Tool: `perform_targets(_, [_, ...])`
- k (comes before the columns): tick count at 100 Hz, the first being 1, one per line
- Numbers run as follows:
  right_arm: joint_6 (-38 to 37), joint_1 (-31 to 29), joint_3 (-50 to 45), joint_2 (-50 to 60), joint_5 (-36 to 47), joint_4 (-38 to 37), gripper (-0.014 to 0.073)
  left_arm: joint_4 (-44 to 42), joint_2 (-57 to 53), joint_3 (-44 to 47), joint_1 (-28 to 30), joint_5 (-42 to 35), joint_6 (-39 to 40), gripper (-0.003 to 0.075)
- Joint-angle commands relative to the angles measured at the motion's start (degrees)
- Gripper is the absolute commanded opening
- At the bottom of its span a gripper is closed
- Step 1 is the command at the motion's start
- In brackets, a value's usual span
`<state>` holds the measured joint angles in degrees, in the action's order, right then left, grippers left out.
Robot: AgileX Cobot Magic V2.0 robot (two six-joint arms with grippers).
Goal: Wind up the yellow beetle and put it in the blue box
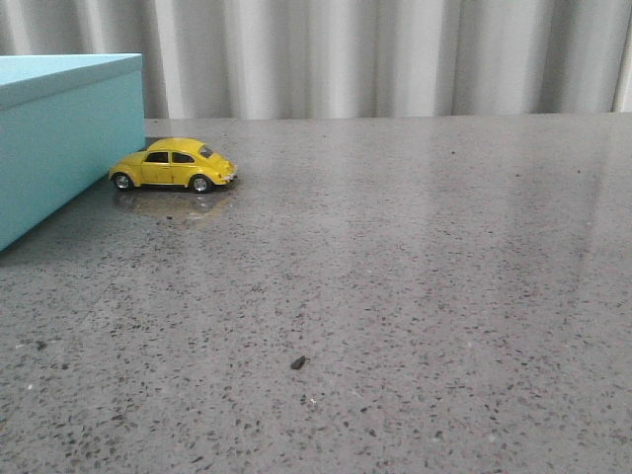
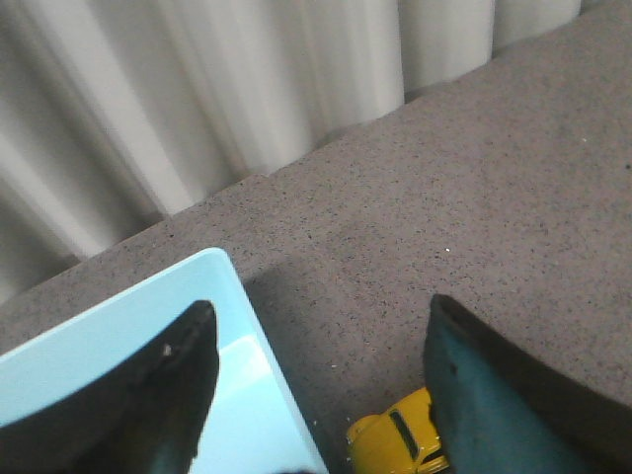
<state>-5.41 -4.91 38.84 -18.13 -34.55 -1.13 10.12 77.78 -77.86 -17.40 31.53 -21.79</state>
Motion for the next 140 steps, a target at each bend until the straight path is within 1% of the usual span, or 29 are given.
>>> perform_targets(1, [0.62, -0.10, 1.38, -0.46, 4.09, -0.28, -0.0061, 0.49, 0.40, -5.02, -0.78, -0.94, -3.84, 0.0429])
perform_targets(16, [0.62, -0.10, 1.38, -0.46, 4.09, -0.28, -0.0061, 0.49, 4.54, -10.78, -0.78, 4.57, -12.31, 0.0429])
perform_targets(33, [0.62, -0.10, 1.38, -0.46, 4.09, -0.28, -0.0061, 0.62, 7.66, -14.48, -0.78, 7.76, -18.97, 0.0429])
perform_targets(64, [0.62, -0.10, 1.38, -0.46, 4.09, -0.28, -0.0061, 3.30, 11.73, -17.00, -0.78, 15.31, -29.53, 0.0429])
perform_targets(73, [0.62, -0.10, 1.38, -0.46, 4.09, -0.28, -0.0061, 3.47, 13.07, -17.00, -1.32, 19.19, -32.78, 0.0429])
perform_targets(81, [0.62, -0.10, 1.38, -0.46, 4.09, -0.28, -0.0061, 3.37, 14.49, -17.00, -2.23, 22.10, -33.21, 0.0429])
perform_targets(100, [0.62, -0.10, 1.38, -0.46, 3.78, -0.28, -0.0061, 3.98, 17.15, -17.00, -2.76, 22.34, -33.21, 0.0425])
perform_targets(108, [0.62, -0.10, 1.38, -0.46, 3.40, -0.28, -0.0061, 6.24, 17.72, -17.00, -2.76, 23.58, -30.89, 0.0412])
perform_targets(114, [0.62, -0.10, 1.38, -0.46, 3.34, -0.28, -0.0061, 9.06, 18.30, -17.00, -2.76, 23.85, -30.88, 0.0399])
perform_targets(122, [0.62, -0.10, 1.38, -0.46, 3.34, -0.28, -0.0061, 10.29, 19.42, -17.00, -2.76, 23.85, -33.29, 0.0398])
perform_targets(135, [0.62, -0.10, 1.38, -0.46, 3.34, -0.28, -0.0061, 10.29, 20.84, -17.00, -2.76, 24.18, -33.51, 0.0398])
perform_targets(140, [0.62, -0.10, 1.38, -0.46, 3.34, -0.28, -0.0061, 10.19, 21.21, -17.00, -2.76, 24.75, -35.69, 0.0398])
